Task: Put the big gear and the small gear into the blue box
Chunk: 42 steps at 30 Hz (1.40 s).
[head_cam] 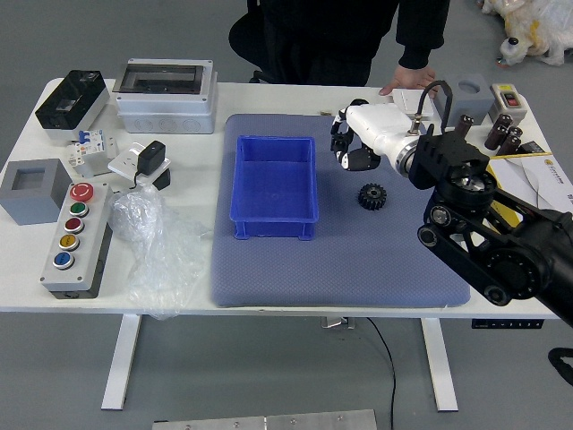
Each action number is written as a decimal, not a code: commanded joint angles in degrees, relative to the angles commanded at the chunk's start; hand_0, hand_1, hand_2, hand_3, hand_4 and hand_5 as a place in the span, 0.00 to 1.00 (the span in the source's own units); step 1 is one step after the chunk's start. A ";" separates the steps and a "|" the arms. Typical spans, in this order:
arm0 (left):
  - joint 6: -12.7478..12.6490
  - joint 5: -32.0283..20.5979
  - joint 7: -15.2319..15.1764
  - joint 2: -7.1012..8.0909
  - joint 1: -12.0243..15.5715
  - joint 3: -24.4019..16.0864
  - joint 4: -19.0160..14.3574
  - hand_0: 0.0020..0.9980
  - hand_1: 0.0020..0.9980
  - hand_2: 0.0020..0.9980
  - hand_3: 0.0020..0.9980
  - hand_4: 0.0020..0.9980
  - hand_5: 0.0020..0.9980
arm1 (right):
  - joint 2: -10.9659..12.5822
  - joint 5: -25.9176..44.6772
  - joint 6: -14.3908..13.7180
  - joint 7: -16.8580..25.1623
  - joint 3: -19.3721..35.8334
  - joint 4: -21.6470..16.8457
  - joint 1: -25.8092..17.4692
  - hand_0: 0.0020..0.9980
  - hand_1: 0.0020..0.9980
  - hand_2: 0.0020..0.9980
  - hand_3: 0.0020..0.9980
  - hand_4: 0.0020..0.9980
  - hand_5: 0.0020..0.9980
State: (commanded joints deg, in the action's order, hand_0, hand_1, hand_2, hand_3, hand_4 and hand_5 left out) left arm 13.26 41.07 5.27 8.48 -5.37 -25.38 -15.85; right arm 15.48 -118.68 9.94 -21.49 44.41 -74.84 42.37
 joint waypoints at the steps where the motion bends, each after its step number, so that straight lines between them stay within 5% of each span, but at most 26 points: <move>1: 0.00 -0.09 0.01 -0.05 0.01 0.17 0.00 0.86 0.83 0.83 0.78 0.60 0.37 | -0.62 0.16 -0.04 0.04 -0.61 0.41 0.42 0.54 0.40 0.49 0.64 0.45 0.16; 17: 0.04 -1.33 0.08 -0.66 -0.39 2.67 0.06 0.86 0.83 0.83 0.78 0.60 0.37 | -7.46 3.46 -0.93 0.84 -5.84 7.36 4.24 0.54 0.40 0.49 0.64 0.45 0.17; 28: 0.04 -1.76 0.11 -0.68 -0.73 3.65 0.07 0.86 0.83 0.83 0.78 0.60 0.37 | -8.88 6.29 -1.00 1.55 -6.89 10.07 4.19 0.55 0.40 0.50 0.65 0.47 0.17; 29: 0.03 -1.79 0.12 -0.67 -0.72 3.71 0.07 0.86 0.83 0.83 0.78 0.60 0.37 | -8.87 6.47 -0.87 1.58 -6.79 10.16 4.19 0.43 0.46 0.54 0.67 0.71 0.34; 34: 0.03 -1.79 0.13 -0.59 -0.80 3.82 0.07 0.86 0.83 0.83 0.78 0.60 0.37 | -8.82 7.14 -0.11 1.75 -6.38 10.51 4.21 0.43 0.46 0.54 0.67 0.71 0.34; 35: 0.04 -1.76 0.13 -0.56 -0.83 3.81 0.06 0.86 0.83 0.83 0.78 0.60 0.37 | -8.83 7.23 0.15 1.84 -6.31 10.57 4.24 0.51 0.52 0.64 0.82 0.83 0.45; 40: 0.06 -1.78 0.13 -0.45 -0.93 3.86 0.05 0.86 0.83 0.83 0.78 0.60 0.37 | -9.01 7.26 1.30 2.16 -5.99 10.64 4.41 0.51 0.52 0.64 0.82 0.83 0.45; 42: 0.06 -1.79 0.14 -0.42 -0.94 3.85 0.05 0.86 0.83 0.83 0.77 0.60 0.37 | -9.03 7.26 1.46 2.18 -5.89 10.47 4.46 0.55 0.55 0.71 0.86 0.91 0.52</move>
State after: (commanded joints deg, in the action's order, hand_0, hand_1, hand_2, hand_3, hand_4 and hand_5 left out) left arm 13.32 39.29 5.41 8.06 -6.31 -21.54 -15.80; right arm 6.45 -111.43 11.41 -19.31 38.52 -64.37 46.83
